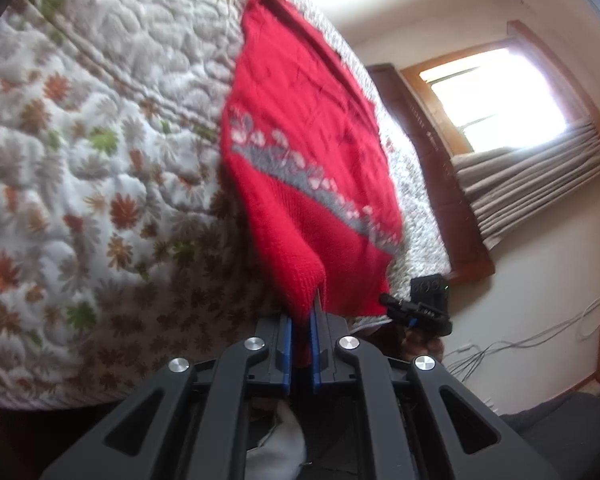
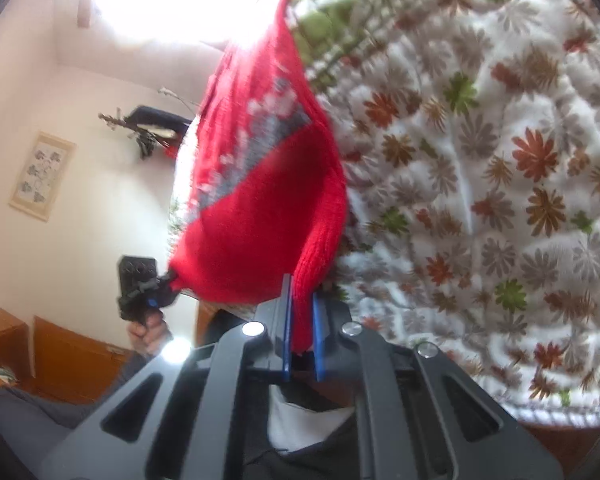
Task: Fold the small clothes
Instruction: 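Grasp the hem with both tools and lift it toward the collar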
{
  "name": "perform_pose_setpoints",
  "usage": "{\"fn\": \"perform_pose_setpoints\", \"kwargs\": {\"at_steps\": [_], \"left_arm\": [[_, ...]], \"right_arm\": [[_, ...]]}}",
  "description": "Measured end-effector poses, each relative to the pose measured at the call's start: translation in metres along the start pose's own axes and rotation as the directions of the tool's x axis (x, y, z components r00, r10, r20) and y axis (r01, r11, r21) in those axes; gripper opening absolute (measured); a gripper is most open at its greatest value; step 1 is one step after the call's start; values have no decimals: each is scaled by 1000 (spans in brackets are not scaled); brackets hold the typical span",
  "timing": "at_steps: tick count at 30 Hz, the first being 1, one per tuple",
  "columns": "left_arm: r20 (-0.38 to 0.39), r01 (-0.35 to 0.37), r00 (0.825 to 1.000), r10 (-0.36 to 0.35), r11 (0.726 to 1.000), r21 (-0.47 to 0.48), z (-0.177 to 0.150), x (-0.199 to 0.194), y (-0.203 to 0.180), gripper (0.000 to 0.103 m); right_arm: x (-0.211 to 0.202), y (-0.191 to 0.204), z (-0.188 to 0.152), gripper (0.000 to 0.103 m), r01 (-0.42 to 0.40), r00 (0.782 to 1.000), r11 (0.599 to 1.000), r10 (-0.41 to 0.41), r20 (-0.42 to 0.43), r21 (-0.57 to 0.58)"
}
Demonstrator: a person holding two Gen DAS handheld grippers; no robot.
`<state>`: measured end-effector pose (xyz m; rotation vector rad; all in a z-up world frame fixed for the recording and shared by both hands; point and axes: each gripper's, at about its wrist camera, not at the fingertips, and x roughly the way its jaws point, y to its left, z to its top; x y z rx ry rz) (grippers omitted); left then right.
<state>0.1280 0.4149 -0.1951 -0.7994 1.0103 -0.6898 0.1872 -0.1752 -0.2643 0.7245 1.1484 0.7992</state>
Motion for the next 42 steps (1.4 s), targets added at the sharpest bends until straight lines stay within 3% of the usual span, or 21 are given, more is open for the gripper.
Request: {"fn": "perform_pose_setpoints", "kwargs": {"at_steps": [5, 10, 18, 25, 27, 31, 37, 42], "left_arm": [[73, 56, 996, -56, 998, 5, -12, -23, -11, 6], [147, 138, 979, -140, 990, 22, -18, -44, -23, 6], [189, 194, 961, -202, 979, 58, -39, -61, -46, 6], [253, 278, 923, -291, 957, 86, -59, -98, -80, 6], [273, 298, 912, -307, 952, 73, -51, -104, -85, 6], [290, 319, 907, -304, 948, -2, 3, -94, -83, 6], [268, 258, 939, -216, 957, -132, 94, -41, -56, 6], [251, 216, 956, -151, 943, -255, 148, 6, -17, 7]], "right_arm": [[-27, 22, -8, 7, -73, 994, 997, 74, 80, -7], [-60, 51, -19, 6, -141, 977, 989, 146, 153, -39], [-88, 82, -45, 6, -168, 966, 982, 182, 186, -88], [-118, 112, -65, 6, -266, 931, 958, 284, 231, -107], [-126, 118, -56, 6, -289, 919, 951, 307, 246, -111], [-124, 123, -10, 6, -318, 907, 943, 332, 260, -95], [-88, 106, 78, 6, -217, 941, 976, 214, 264, -16], [-59, 70, 137, 7, -107, 961, 989, 76, 266, 102]]}}
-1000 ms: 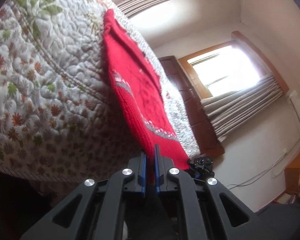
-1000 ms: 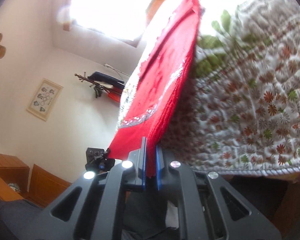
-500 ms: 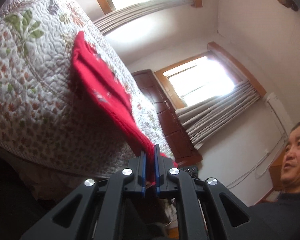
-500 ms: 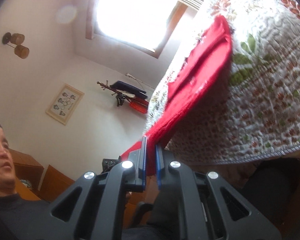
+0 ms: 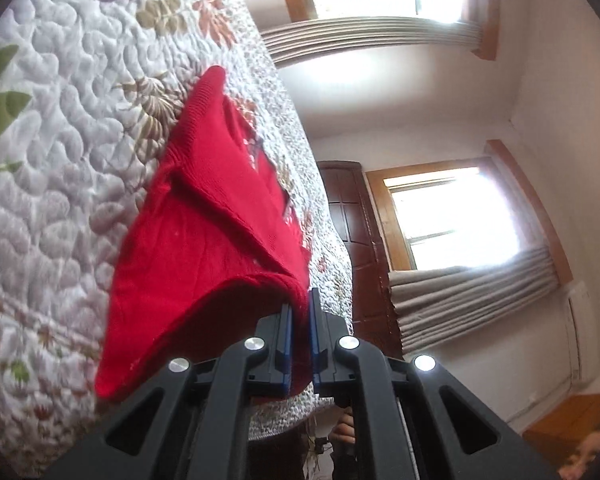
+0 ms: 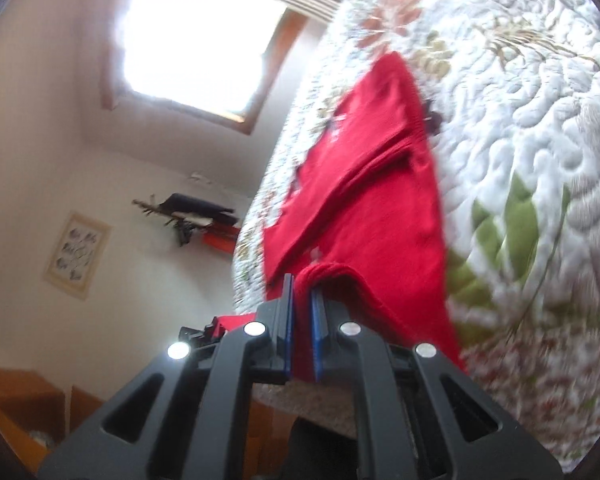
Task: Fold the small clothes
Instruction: 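Grasp the hem with both tools and lift it toward the collar, then lay the hem over the body and open both tools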
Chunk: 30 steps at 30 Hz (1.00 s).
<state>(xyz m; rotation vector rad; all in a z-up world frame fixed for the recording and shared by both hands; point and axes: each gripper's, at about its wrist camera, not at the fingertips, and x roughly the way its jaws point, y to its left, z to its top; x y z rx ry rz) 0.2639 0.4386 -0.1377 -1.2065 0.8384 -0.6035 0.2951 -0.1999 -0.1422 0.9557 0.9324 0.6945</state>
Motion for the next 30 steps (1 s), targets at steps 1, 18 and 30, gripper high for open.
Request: {"fn": "perform_pose_setpoints", "kwargs": {"at_steps": [1, 18, 30], "left_arm": [[6, -32, 999, 33, 999, -23, 9, 9, 8, 9], [-73, -311, 901, 428, 754, 579, 18, 53, -35, 59], [-133, -350, 810, 571, 653, 671, 27, 107, -20, 59]], "right_arm": [[8, -8, 6, 9, 16, 1000, 1000, -16, -6, 11], [54, 6, 48, 38, 291, 945, 883, -326, -34, -368], [83, -11, 47, 37, 349, 912, 847, -406, -64, -401]]}}
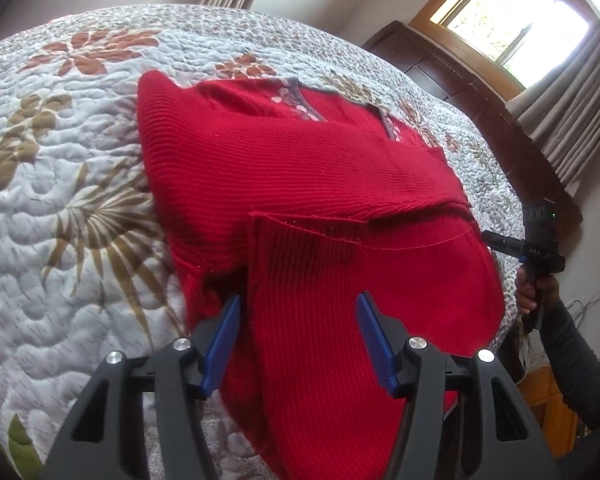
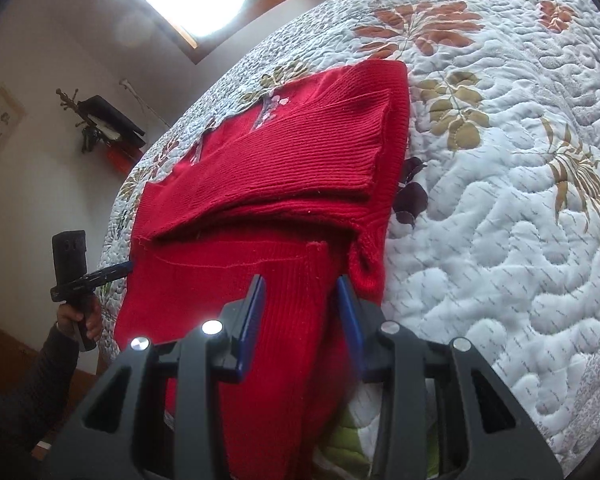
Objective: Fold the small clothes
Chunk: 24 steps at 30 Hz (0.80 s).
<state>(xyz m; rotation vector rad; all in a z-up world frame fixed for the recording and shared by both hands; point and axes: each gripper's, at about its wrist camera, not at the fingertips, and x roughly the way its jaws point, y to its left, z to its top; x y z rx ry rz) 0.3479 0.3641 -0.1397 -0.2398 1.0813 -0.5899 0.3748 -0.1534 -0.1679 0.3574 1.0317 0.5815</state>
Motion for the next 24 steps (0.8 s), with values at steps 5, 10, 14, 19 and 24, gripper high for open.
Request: {"fn": "perform_pose_setpoints", "kwargs": {"at_steps": [5, 10, 14, 19, 24], "left_arm": [[8, 38, 999, -38, 999, -33, 5, -1, 9, 52], [18, 71, 997, -70, 997, -31, 1, 1, 11, 6], [52, 89, 995, -88, 996, -8, -4, 0, 6, 4], [148, 140, 980, -136, 990, -15, -9, -22, -2, 3], [244, 185, 953, -181, 983, 8, -7, -60, -13, 3]], "right_arm": [[1, -1, 1, 37, -11, 1000, 1000, 11, -2, -10], [1, 4, 2, 31, -13, 1000, 999, 12, -6, -41], [3, 4, 2, 23, -3, 1000, 999, 2, -9, -53], [-15, 13, 3, 4, -32, 999, 997, 34, 41, -66], [-47, 42, 8, 3, -53, 992, 989, 67, 104, -134]]}}
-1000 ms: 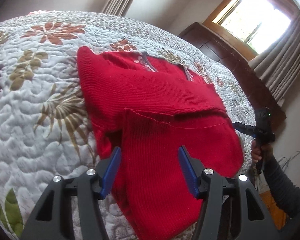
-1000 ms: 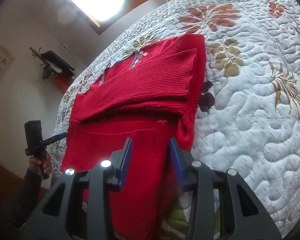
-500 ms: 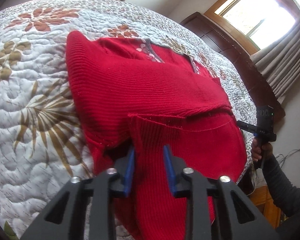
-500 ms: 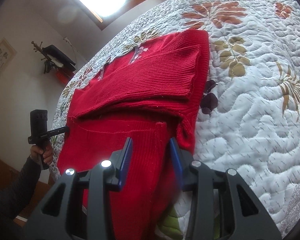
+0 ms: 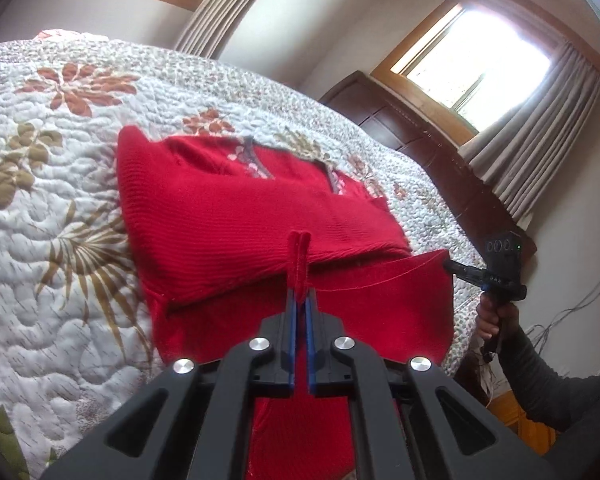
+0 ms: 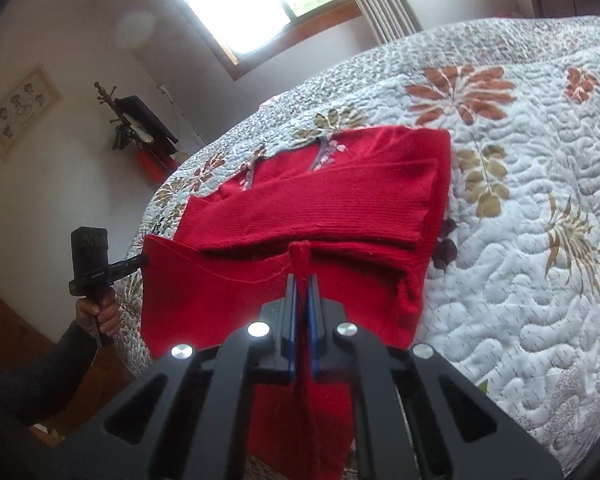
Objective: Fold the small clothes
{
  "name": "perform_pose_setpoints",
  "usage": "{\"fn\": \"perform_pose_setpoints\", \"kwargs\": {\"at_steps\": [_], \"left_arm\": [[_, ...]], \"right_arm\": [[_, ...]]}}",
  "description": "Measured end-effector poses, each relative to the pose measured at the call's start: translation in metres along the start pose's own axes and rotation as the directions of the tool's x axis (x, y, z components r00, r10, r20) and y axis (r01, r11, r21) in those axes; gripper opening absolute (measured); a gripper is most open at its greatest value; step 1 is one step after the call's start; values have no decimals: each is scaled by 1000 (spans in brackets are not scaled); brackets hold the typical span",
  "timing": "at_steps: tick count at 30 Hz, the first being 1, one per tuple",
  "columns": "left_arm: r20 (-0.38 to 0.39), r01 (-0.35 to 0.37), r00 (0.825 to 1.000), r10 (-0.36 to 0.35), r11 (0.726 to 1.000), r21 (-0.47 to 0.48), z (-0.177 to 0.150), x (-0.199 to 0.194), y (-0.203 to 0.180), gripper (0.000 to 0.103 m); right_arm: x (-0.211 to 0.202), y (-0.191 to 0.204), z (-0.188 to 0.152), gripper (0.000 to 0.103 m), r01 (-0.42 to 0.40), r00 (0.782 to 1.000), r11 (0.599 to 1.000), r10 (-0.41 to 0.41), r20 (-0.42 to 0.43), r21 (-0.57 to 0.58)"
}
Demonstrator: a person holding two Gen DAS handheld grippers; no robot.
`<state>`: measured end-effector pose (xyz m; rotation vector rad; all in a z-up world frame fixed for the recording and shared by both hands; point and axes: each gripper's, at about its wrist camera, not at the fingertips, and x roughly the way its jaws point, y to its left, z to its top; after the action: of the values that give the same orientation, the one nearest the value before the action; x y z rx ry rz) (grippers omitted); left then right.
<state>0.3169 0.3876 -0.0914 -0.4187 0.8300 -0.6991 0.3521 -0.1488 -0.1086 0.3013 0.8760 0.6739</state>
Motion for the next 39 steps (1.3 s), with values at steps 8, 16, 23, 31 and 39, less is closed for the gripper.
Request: {"fn": "perform_pose_setpoints", "kwargs": {"at_steps": [8, 16, 23, 31, 39], "left_arm": [[146, 56, 988, -57, 998, 10, 47, -34, -6, 3], [153, 13, 988, -8, 999, -35, 118, -5, 25, 3], [84, -51, 995, 58, 995, -85, 158, 43, 61, 3], [76, -51, 995, 62, 989, -140, 171, 67, 89, 3], [-21, -125, 992, 124, 971, -202, 157, 97, 123, 3]], "right_arm": [[-20, 17, 52, 3, 5, 995, 999, 0, 105, -43], [17, -13, 119, 3, 59, 992, 998, -62, 108, 34], [64, -56, 152, 3, 131, 989, 982, -139, 49, 136], [92, -79, 166, 3, 154, 986, 972, -161, 30, 179], [122, -98, 164, 3, 201, 980, 956, -197, -37, 213]]}}
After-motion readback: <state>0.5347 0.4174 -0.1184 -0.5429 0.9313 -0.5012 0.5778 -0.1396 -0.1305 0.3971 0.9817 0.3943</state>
